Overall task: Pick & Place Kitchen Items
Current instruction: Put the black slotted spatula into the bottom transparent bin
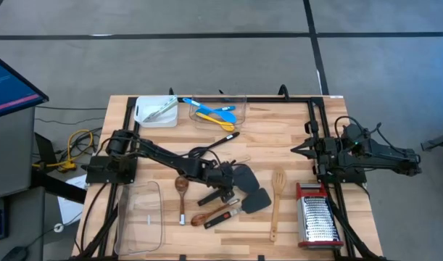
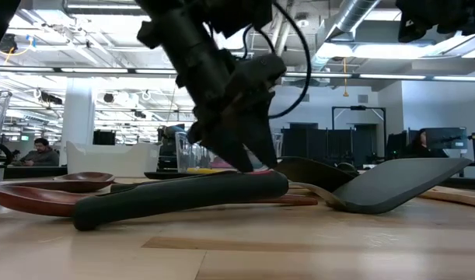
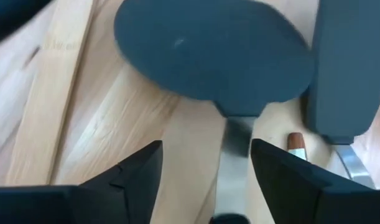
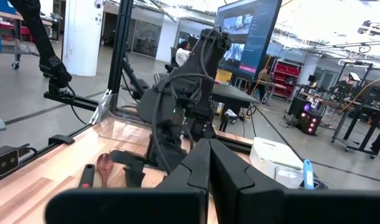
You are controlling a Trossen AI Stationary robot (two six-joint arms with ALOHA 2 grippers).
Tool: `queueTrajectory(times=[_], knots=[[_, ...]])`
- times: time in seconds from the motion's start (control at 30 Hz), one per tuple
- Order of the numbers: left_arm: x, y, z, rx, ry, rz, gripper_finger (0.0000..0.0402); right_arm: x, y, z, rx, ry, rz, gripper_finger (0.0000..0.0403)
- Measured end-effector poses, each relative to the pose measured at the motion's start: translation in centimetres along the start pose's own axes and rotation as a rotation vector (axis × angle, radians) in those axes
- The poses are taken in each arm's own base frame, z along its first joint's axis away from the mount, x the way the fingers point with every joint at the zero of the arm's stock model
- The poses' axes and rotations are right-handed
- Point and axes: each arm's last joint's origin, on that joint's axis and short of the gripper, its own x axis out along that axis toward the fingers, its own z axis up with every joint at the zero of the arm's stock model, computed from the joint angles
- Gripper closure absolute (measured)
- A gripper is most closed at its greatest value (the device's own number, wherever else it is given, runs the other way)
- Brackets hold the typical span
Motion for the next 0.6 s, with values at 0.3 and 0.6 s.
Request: queueTrajectory(times=[0.3, 0.6], knots=[[0.8, 0.6, -0.7, -0.030, -0.069, -0.054, 0.0156, 0.0, 0.0, 0.0, -0.001, 0.000, 0.000, 0.0403], [2.7, 1.0, -1.3, -0.045, -0.118, -0.075, 0.0156, 0.0, -0.1, -0.1, -0.001, 0.015, -0.043, 0.0403]])
